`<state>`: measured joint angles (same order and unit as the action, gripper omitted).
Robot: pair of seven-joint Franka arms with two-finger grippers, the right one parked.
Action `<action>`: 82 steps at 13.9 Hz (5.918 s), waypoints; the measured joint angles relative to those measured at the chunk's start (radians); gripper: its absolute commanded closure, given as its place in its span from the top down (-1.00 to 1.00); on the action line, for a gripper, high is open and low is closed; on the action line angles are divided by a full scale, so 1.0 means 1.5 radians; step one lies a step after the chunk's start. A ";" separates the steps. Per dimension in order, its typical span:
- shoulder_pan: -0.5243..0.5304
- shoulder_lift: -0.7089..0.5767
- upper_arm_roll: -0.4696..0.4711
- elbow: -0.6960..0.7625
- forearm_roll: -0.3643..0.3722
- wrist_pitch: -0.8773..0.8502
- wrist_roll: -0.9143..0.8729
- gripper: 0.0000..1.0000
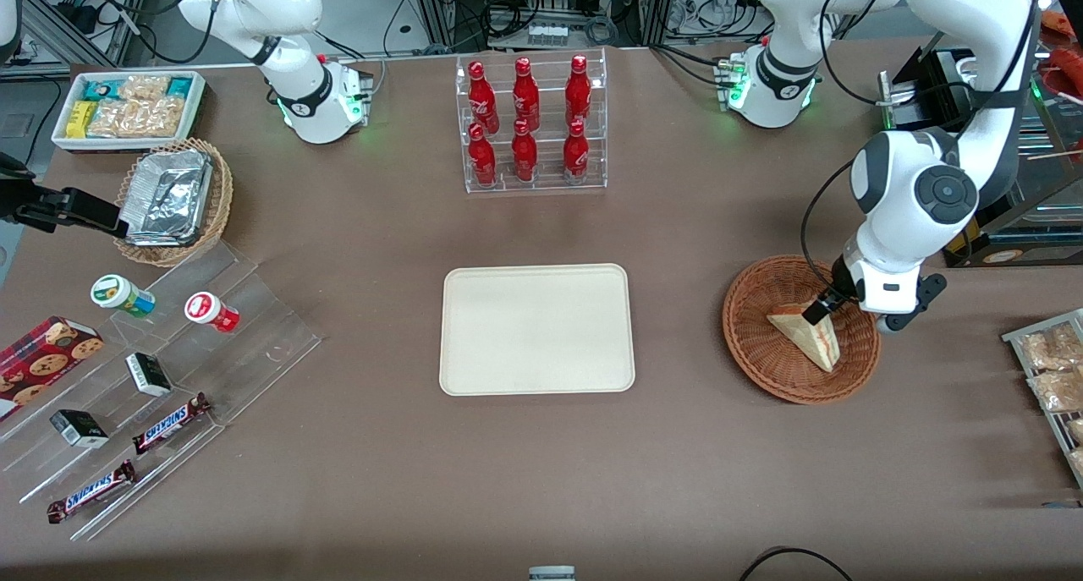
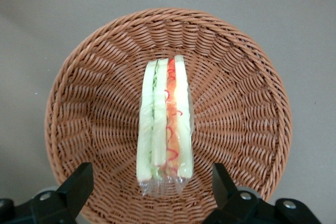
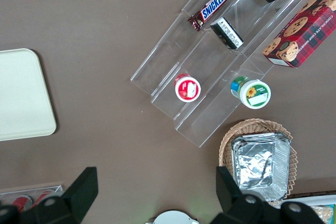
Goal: Place sandwich from basket to tray
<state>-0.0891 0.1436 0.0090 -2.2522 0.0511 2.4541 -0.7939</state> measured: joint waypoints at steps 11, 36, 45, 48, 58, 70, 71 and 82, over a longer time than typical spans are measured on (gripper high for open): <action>0.000 0.071 -0.002 -0.008 0.000 0.071 -0.030 -0.35; -0.446 0.257 -0.040 0.460 0.023 -0.297 -0.144 -0.62; -0.493 0.387 -0.040 0.516 0.039 -0.148 -0.143 -0.61; -0.493 0.398 -0.039 0.519 0.044 -0.146 -0.138 -0.57; -0.493 0.423 -0.038 0.558 0.058 -0.145 -0.129 0.99; -0.382 0.127 -0.024 0.579 0.041 -0.546 -0.075 0.99; -0.365 0.093 -0.023 0.572 0.036 -0.584 -0.041 0.99; -0.002 -0.091 0.005 0.488 -0.039 -0.718 0.495 0.99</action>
<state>-0.0922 0.0076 0.0161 -1.5201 -0.0081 1.3771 -0.0518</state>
